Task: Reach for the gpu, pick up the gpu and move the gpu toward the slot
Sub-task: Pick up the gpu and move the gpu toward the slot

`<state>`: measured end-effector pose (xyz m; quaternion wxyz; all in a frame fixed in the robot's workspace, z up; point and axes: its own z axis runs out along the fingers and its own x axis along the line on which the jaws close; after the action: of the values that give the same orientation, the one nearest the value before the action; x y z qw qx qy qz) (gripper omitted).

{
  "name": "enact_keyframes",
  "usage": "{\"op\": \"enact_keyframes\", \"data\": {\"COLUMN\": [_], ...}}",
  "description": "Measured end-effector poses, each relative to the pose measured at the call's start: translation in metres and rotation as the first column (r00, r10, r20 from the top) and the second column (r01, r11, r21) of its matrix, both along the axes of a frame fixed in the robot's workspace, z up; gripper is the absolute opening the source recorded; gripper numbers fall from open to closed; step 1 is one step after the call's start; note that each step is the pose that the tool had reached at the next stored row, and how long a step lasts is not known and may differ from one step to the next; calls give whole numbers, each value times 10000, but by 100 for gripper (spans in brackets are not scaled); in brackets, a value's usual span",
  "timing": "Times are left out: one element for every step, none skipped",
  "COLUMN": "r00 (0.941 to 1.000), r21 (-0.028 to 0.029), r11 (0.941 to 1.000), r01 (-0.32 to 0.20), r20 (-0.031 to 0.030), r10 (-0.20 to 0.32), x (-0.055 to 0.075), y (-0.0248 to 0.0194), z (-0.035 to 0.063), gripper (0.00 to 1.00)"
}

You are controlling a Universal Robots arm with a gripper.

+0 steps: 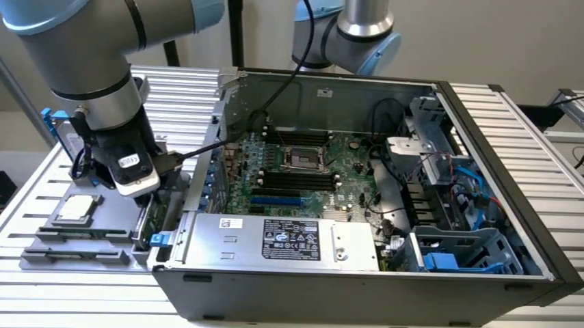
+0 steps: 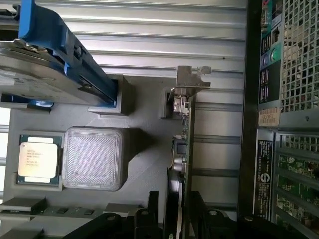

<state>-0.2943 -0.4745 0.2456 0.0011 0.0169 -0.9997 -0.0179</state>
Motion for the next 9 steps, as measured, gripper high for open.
{"op": "enact_keyframes", "data": {"r00": [10000, 10000, 10000, 9999, 9999, 9999, 9999, 9999, 9999], "r21": [-1, 0, 1, 0, 0, -1, 0, -2, -4], "r11": [10000, 10000, 10000, 9999, 9999, 9999, 9999, 9999, 9999], "r01": [28, 60, 88, 106, 120, 133, 137, 138, 139], "r20": [-5, -11, -20, -25, -32, -38, -41, -47, -52], "r10": [-28, -60, -88, -106, -120, -133, -137, -138, -139], "x": [0, 0, 1, 2, 3, 3, 4, 3, 3], "y": [8, 15, 20, 22, 26, 31, 34, 34, 34], "z": [-10, -17, -23, -27, -29, -30, -33, -33, -33], "gripper": [39, 39, 39, 39, 39, 39, 39, 39, 39]}}
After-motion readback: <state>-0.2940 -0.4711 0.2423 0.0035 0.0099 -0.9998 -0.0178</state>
